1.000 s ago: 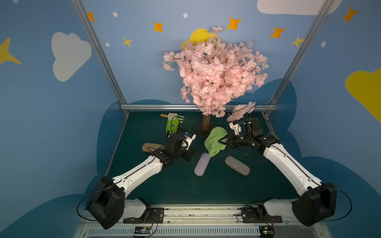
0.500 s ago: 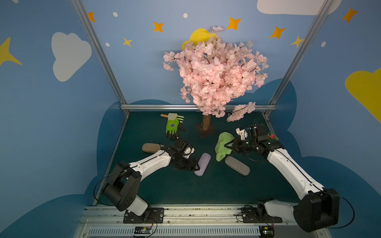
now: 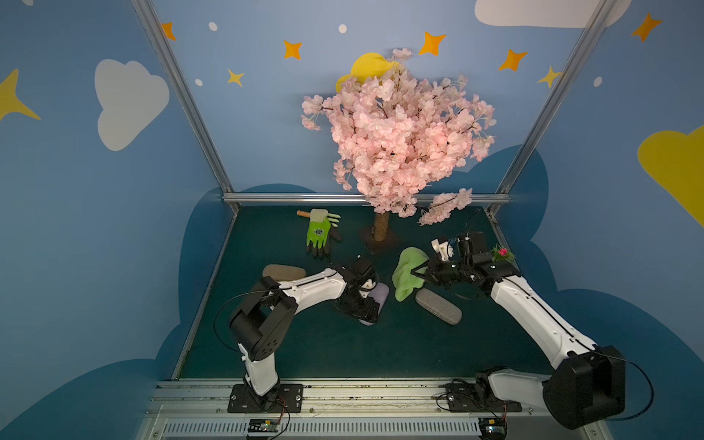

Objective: Wipe the eyeglass case
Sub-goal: Pick up the eyeglass case from the center of the board.

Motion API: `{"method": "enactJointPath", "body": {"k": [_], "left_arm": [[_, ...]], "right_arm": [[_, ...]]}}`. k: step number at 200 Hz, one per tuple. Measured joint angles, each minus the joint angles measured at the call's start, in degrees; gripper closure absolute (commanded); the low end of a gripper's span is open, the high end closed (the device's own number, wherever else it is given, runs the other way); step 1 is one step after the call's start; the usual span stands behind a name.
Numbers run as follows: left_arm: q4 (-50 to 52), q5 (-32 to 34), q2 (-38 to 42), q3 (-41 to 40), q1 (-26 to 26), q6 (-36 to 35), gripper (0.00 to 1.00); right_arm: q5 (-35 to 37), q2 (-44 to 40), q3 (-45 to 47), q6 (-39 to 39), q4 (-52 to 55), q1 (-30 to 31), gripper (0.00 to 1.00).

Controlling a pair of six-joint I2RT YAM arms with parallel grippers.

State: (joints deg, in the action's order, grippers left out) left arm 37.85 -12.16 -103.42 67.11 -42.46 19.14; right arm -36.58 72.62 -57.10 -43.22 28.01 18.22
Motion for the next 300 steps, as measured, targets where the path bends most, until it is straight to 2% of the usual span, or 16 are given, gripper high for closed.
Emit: {"method": "enactJointPath", "body": {"k": [37,43,46,49,88,113,137,147,161,194,230,256,285,300], "left_arm": [[-1.88,4.72,-0.22,0.33,-0.09,-2.32,0.11],[-2.58,4.98,-0.22,0.33,-0.2,-2.67,0.08],[-3.06,4.98,-0.22,0.24,-0.28,-2.93,0.01],[-3.61,5.01,-0.22,0.15,-0.35,-3.08,0.0],[-9.73,2.78,0.09,-2.34,-1.53,-5.92,0.03],[-9.99,3.65,-0.55,-2.19,-1.84,-7.89,0.17],[-10.93,6.88,-1.4,-2.84,-1.9,-10.34,0.42],[-12.5,8.22,-0.79,-4.17,-1.95,-11.1,0.51],[-15.54,9.4,0.85,-6.88,-2.12,-12.28,0.57],[-20.81,13.53,5.55,-13.11,-2.91,-16.2,0.84],[-21.73,15.78,10.73,-15.54,-2.91,-21.57,0.86],[-23.5,15.34,17.99,-16.98,-2.93,-24.7,0.88],[-24.24,15.04,25.24,-17.0,-2.93,-26.49,0.97],[-22.88,15.74,27.23,-17.38,-2.23,-26.73,0.97]], "right_arm": [[-0.15,0.0,0.02,-0.04,-0.55,0.0,1.0],[-0.15,0.0,0.02,-0.04,-0.57,0.02,1.0],[-0.15,0.0,0.02,-0.04,-0.59,0.0,1.0],[-0.15,0.0,0.07,-0.04,-0.63,0.0,1.0],[-0.15,0.02,0.46,-0.04,-0.76,0.0,1.0],[-0.15,0.17,0.46,-0.11,-0.81,0.02,1.0],[-0.15,0.22,0.46,-0.26,-0.81,0.02,1.0],[-0.15,0.22,0.55,-0.31,-0.83,0.02,1.0],[-0.13,0.22,0.92,-0.44,-0.9,0.02,1.0],[-0.11,0.48,1.27,-0.26,-0.55,0.35,1.0],[0.74,0.48,1.18,-0.17,0.66,3.8,1.0],[2.54,1.75,0.11,-2.19,0.13,11.26,1.0],[2.95,7.56,-1.99,-5.99,-4.66,19.41,1.0],[2.29,10.36,-4.26,-7.41,-6.36,22.32,1.0]]}}
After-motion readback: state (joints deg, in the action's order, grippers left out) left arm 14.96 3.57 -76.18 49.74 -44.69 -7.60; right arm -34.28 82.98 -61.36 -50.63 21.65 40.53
